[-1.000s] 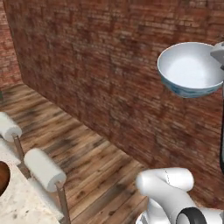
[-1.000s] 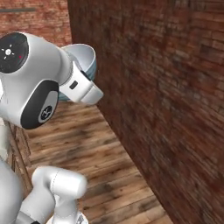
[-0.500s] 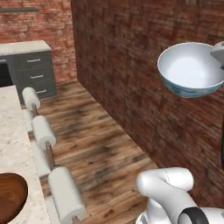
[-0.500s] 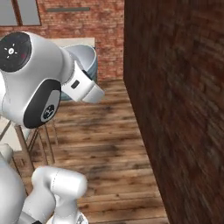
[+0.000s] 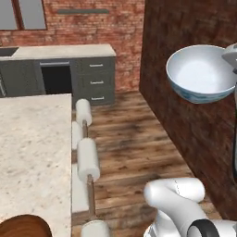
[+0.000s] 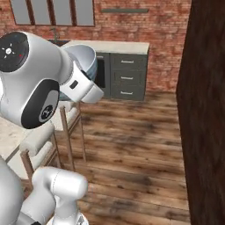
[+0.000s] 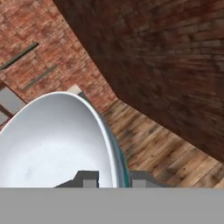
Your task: Pick up the bowls from the cabinet and place each bowl in front of a stool on the dining counter.
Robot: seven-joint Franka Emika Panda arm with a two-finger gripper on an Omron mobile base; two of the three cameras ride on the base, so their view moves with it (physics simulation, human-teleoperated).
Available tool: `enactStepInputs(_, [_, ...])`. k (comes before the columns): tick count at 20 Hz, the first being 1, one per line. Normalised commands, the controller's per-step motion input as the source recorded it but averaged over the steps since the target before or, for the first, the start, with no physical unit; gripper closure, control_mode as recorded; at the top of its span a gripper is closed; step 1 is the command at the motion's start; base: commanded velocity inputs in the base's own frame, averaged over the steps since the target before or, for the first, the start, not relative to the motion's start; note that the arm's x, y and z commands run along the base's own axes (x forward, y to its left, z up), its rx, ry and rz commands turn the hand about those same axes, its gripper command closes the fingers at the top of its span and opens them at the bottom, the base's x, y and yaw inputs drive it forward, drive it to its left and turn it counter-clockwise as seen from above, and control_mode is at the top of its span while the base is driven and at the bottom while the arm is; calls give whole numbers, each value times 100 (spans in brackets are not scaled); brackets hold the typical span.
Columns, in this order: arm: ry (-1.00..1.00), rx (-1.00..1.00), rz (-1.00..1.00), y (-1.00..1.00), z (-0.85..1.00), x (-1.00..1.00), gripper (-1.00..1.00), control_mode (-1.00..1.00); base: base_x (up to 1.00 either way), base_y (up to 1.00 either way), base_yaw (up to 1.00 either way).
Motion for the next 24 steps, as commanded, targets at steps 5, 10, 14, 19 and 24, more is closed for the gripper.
enactStepInputs(5, [0,0,0,0,0,0,100,100,100,-28,61])
enactStepInputs(10, [0,0,0,0,0,0,100,100,92,-14,64])
enactStepInputs(14, [0,0,0,0,0,0,100,100,19,9,65])
enactStepInputs(19, [0,0,0,0,0,0,100,100,-19,48,62])
enactStepInputs(24, [0,0,0,0,0,0,100,100,-22,61,57])
